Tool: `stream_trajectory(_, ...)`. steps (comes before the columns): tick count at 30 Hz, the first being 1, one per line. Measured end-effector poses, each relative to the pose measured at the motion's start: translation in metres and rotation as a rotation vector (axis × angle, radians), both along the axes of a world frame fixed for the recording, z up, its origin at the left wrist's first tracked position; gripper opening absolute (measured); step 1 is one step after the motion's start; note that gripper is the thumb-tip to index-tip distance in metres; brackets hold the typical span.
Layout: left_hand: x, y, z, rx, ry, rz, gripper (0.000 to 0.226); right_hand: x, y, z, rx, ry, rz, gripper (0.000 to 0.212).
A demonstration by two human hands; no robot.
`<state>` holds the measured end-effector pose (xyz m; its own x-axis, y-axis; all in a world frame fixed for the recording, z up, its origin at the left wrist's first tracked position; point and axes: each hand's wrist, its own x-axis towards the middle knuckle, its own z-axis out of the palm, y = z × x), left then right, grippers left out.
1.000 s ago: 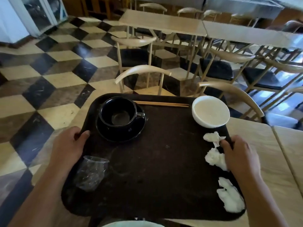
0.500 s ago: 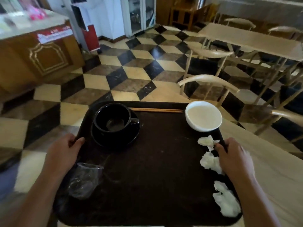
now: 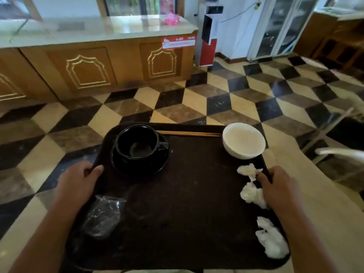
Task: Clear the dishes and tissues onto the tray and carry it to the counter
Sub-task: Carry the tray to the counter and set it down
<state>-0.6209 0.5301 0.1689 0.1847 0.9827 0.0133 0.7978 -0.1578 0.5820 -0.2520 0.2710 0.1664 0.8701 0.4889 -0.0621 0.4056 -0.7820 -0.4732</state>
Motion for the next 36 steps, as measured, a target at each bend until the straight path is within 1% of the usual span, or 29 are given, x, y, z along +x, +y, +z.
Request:
stream_trajectory(5,-0.034,0.081,-0.003,-0.020,0.013,0.115,0.028,-0.006,0.118,-0.003,-0.007,-0.020,0.100,0.020)
stream_trajectory(10,-0.061,0.157,-0.004,-0.043,-0.016,0.212,0.031,-0.020,0.227,-0.002,0.023,-0.008,0.157,0.016)
stream_trajectory(16,-0.082,0.226,-0.005,-0.038,-0.022,0.276,0.030,-0.030,0.333,0.004,0.002,0.028,0.247,0.016)
stream_trajectory(18,-0.087,0.246,-0.006,-0.045,-0.034,0.308,0.030,-0.029,0.368,0.004,0.001,0.013,0.273,0.019)
stream_trajectory(24,-0.084,0.318,-0.009,-0.047,-0.014,0.381,0.027,-0.018,0.479,-0.003,-0.021,-0.006,0.345,0.021)
stream_trajectory(28,-0.074,0.382,-0.015,-0.036,-0.002,0.429,0.027,0.000,0.564,-0.007,-0.011,-0.020,0.407,0.020)
stream_trajectory(32,-0.060,0.441,-0.016,-0.052,0.036,0.487,0.021,0.020,0.639,-0.008,0.010,0.010,0.472,0.020)
stream_trajectory(36,-0.039,0.508,-0.018,-0.048,0.019,0.544,0.022,0.045,0.728,-0.007,0.001,0.031,0.506,0.018)
